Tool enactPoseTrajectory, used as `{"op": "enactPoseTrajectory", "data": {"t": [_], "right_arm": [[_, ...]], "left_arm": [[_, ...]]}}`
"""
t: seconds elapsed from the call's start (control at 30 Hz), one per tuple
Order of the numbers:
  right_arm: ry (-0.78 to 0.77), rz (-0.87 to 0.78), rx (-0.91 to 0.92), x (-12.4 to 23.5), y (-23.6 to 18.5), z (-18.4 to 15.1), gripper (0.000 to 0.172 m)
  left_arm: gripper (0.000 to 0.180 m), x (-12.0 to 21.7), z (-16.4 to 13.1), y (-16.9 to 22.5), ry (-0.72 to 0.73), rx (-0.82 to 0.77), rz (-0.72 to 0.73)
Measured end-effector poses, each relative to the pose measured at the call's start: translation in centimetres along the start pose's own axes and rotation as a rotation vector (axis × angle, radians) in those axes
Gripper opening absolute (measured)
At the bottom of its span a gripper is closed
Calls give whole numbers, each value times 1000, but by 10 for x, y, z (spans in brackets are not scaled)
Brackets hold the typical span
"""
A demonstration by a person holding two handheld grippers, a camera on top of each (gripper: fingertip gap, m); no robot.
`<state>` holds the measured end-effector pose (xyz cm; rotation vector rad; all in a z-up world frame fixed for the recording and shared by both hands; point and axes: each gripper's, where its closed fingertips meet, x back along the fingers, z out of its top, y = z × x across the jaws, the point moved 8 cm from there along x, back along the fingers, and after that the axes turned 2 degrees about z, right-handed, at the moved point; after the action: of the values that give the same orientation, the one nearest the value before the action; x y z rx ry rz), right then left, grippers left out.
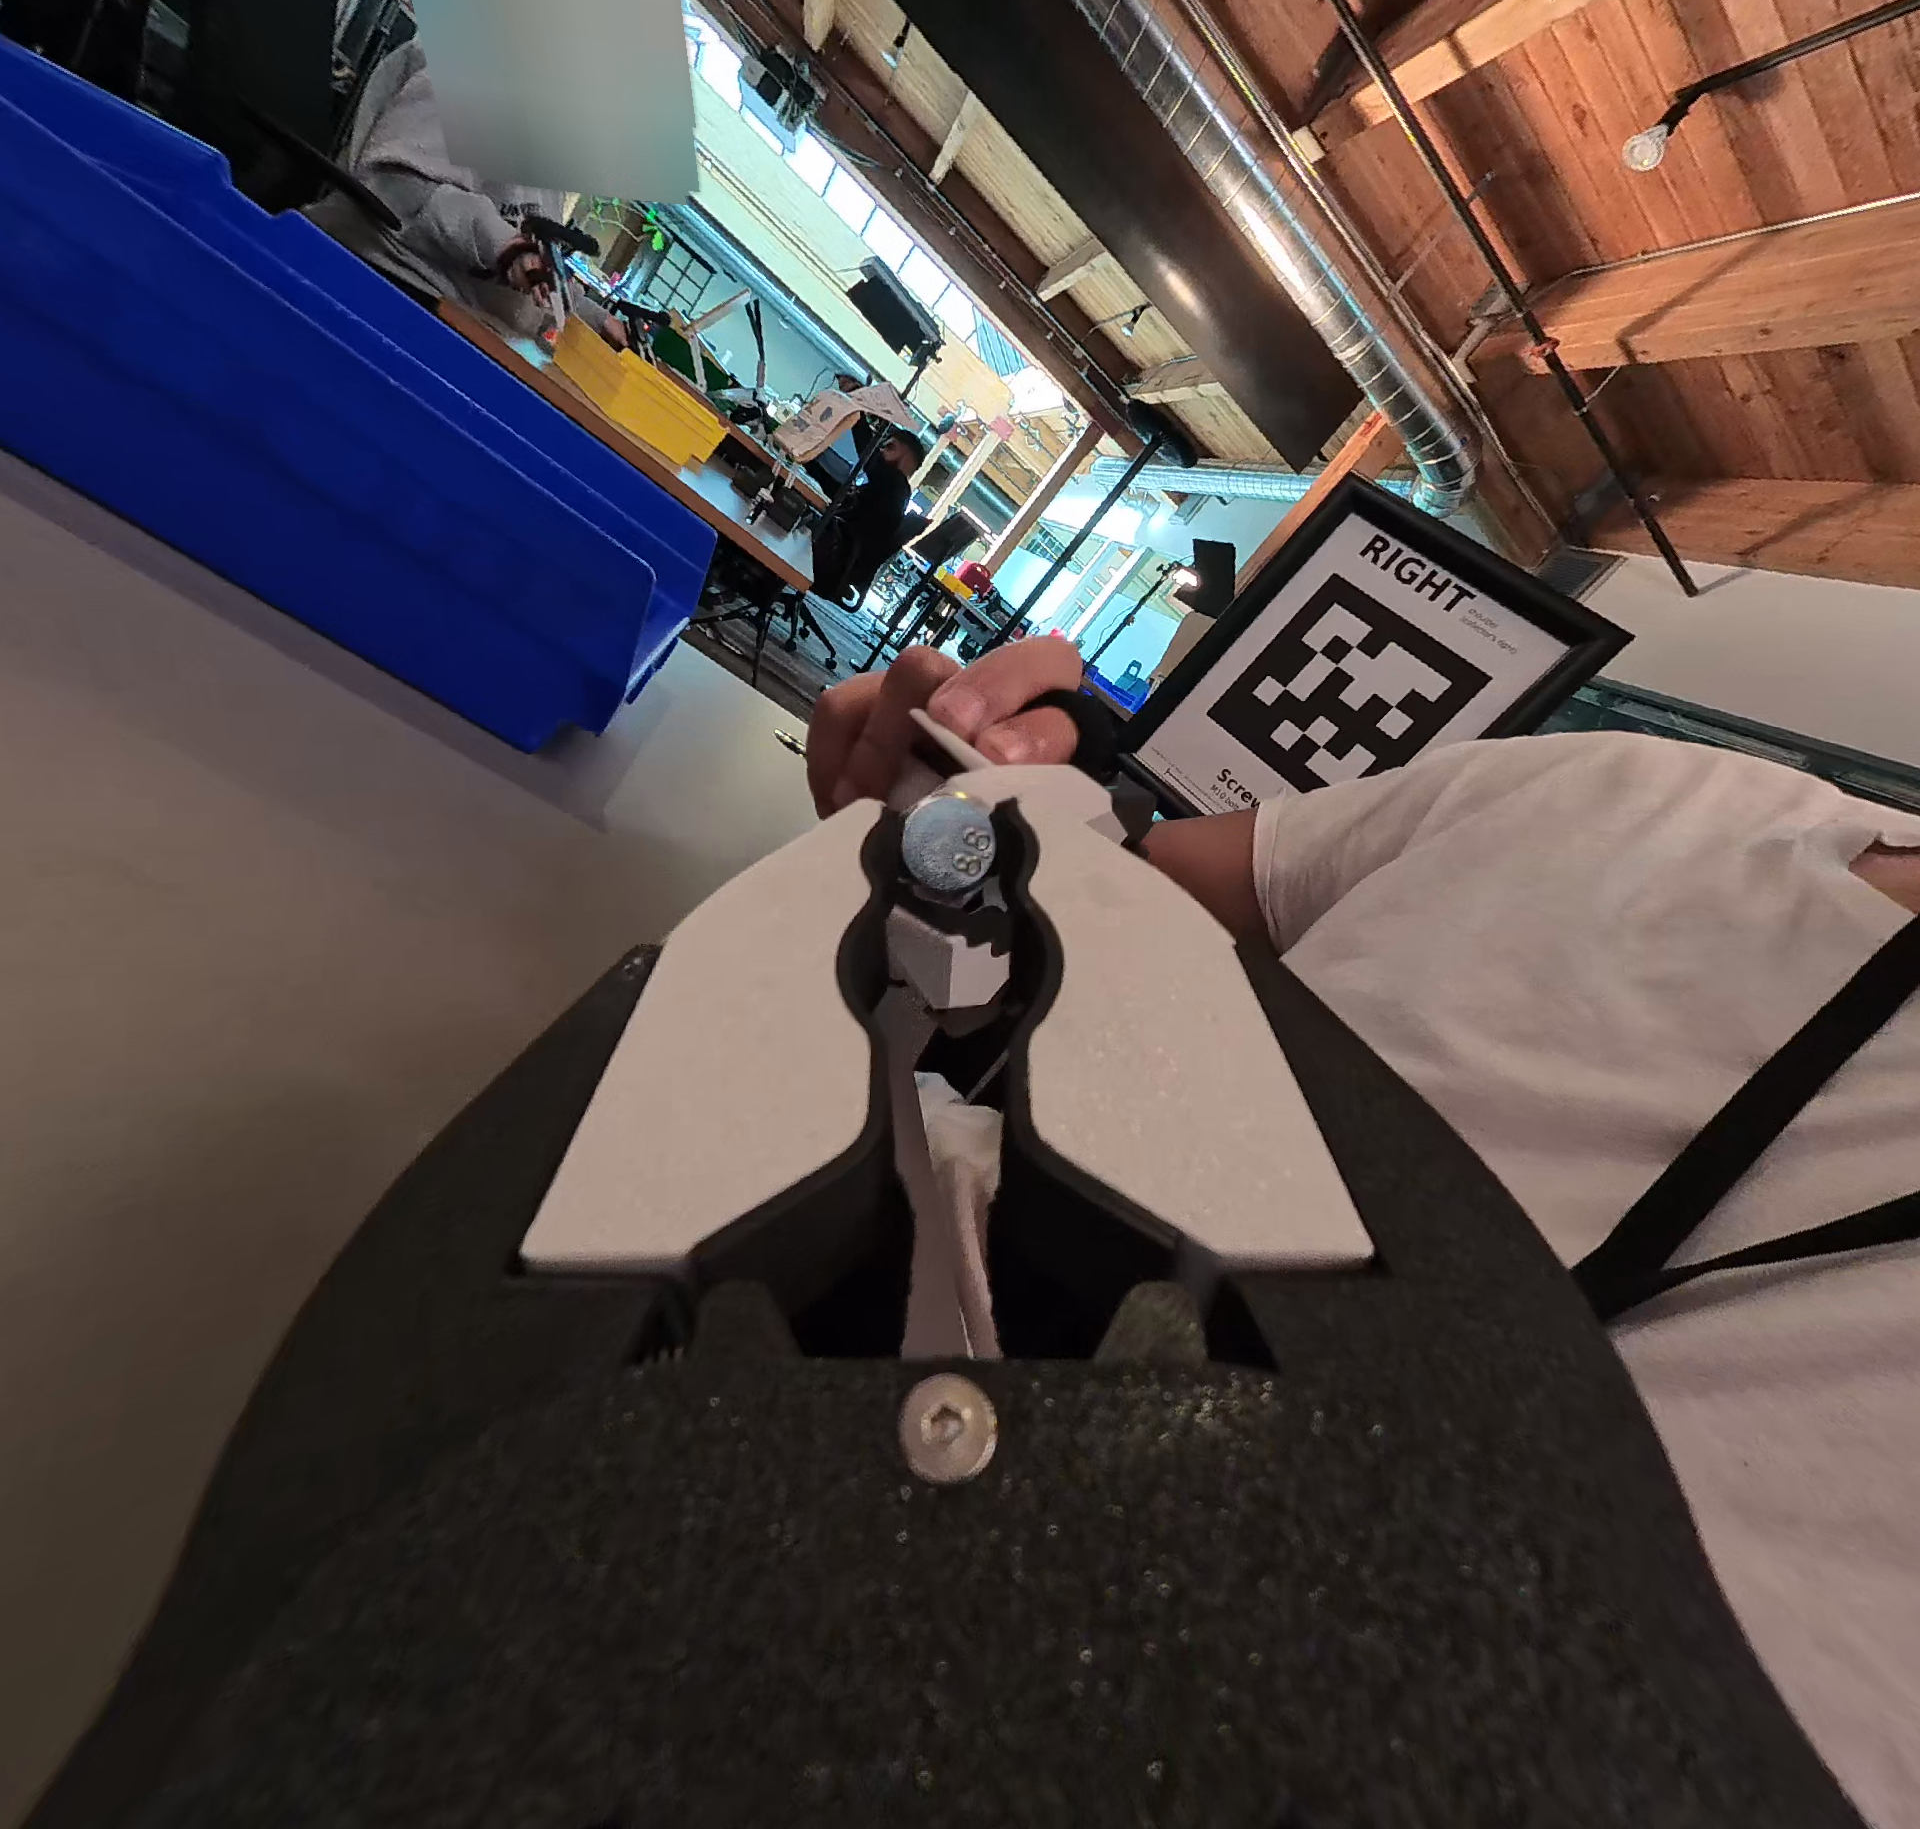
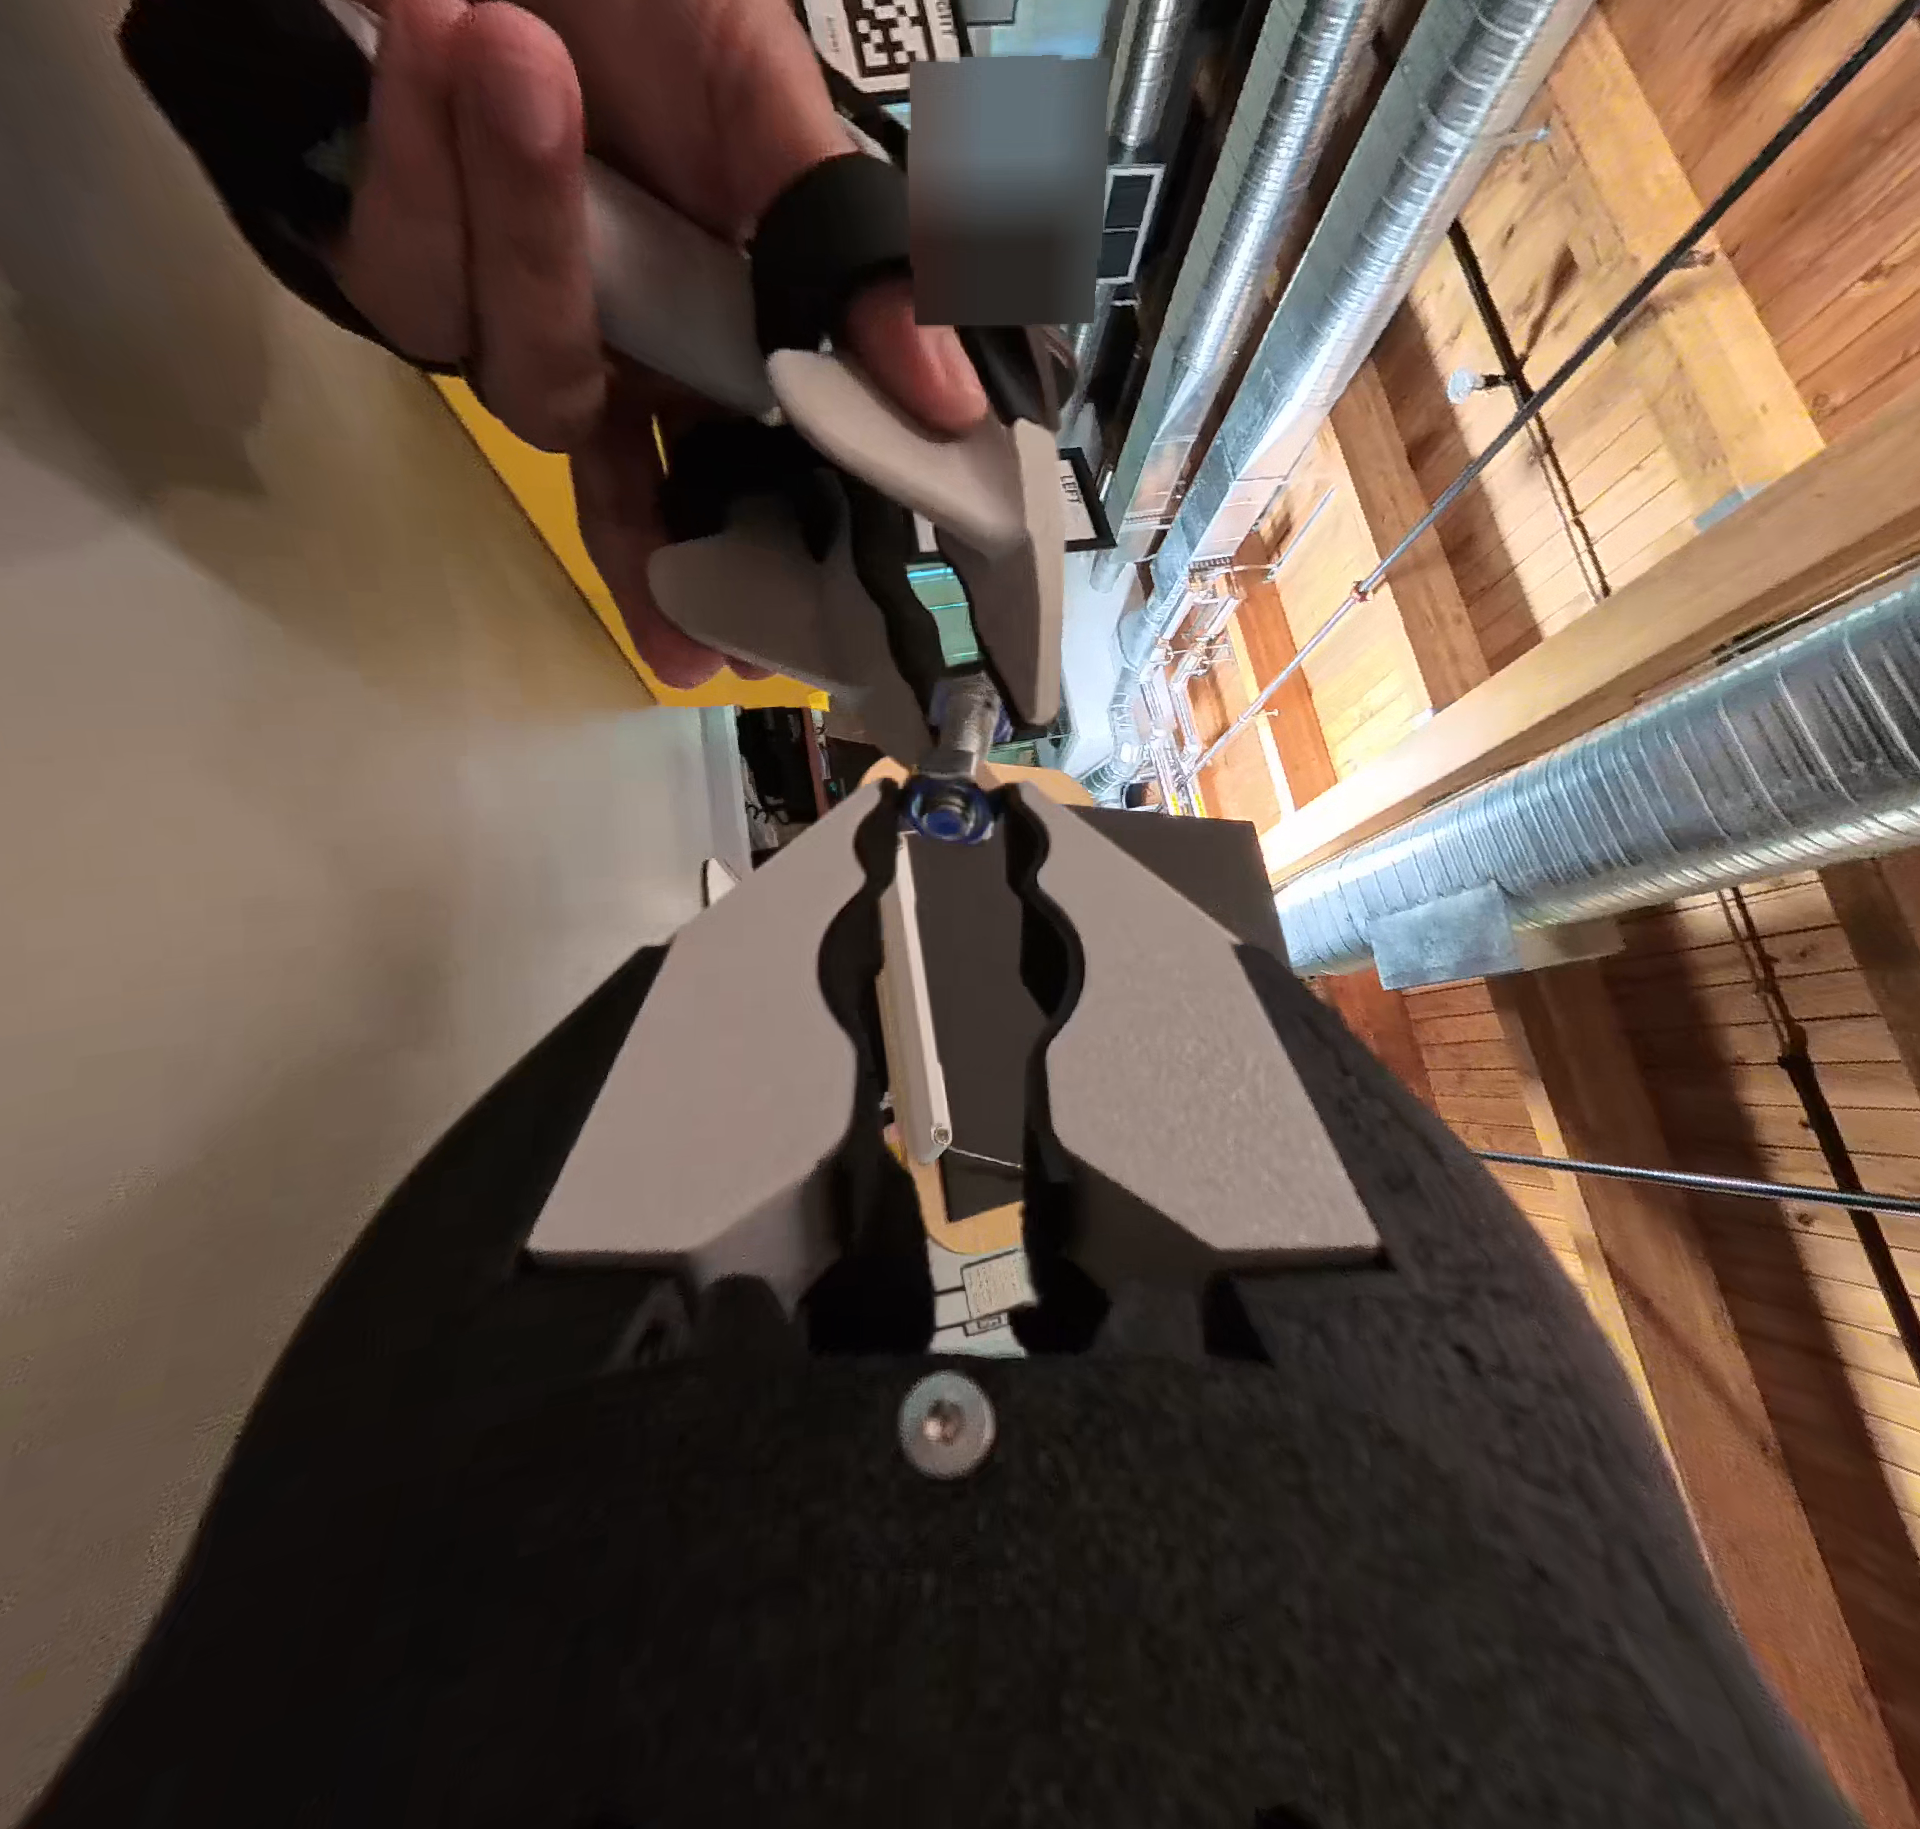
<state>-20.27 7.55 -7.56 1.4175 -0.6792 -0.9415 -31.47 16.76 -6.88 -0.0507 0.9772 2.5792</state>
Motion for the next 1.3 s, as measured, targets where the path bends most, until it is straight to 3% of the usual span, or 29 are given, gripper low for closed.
{"op": "enactPoseTrajectory", "data": {"t": [0.07, 0.17, 0.33, 0.47, 0.53, 0.6, 0.67, 0.73, 0.9, 0.97, 1.03, 1.13, 1.27, 1.3], "right_arm": [[14, 24, -55, 1, 1, 1, 19], [18, 181, -377, 0, 7, -5, 19], [74, 538, -1174, -6, 13, -23, 19], [191, 847, -2036, -13, 5, -36, 19], [196, 909, -2220, -15, 0, -36, 19], [172, 887, -2184, -15, -2, -34, 21], [175, 805, -2093, -13, 3, -33, 34], [114, 705, -1904, -11, 7, -36, 46], [-109, 284, -905, -2, 12, -23, 48], [-102, 157, -516, 1, 8, -5, 48], [-85, 84, -268, 2, -1, 7, 45], [-102, 50, -167, -5, -5, 8, 44], [-97, -27, -80, -9, 2, 8, 17], [-100, -36, -81, -9, 3, 8, 17]], "left_arm": [[17, -1, 0, 1, -5, -8, -5], [17, 0, -1, 1, -34, -50, 34], [17, -1, -3, 1, -66, -135, 79], [18, -1, -1, 2, -51, -174, 66], [17, -3, 0, 3, -31, -168, 56], [17, -4, -1, 3, -47, -177, 64], [18, -4, -1, 3, -46, -179, 80], [18, -2, 1, 3, -17, -157, 86], [17, 2, 3, -9, 70, 4, 123], [17, 3, 3, -13, 114, 74, 114], [17, 4, 3, -14, 150, 132, 83], [17, 3, 2, -13, 179, 187, 34], [17, 1, 2, -10, 197, 220, -17], [17, 1, 2, -10, 205, 228, -31]]}}
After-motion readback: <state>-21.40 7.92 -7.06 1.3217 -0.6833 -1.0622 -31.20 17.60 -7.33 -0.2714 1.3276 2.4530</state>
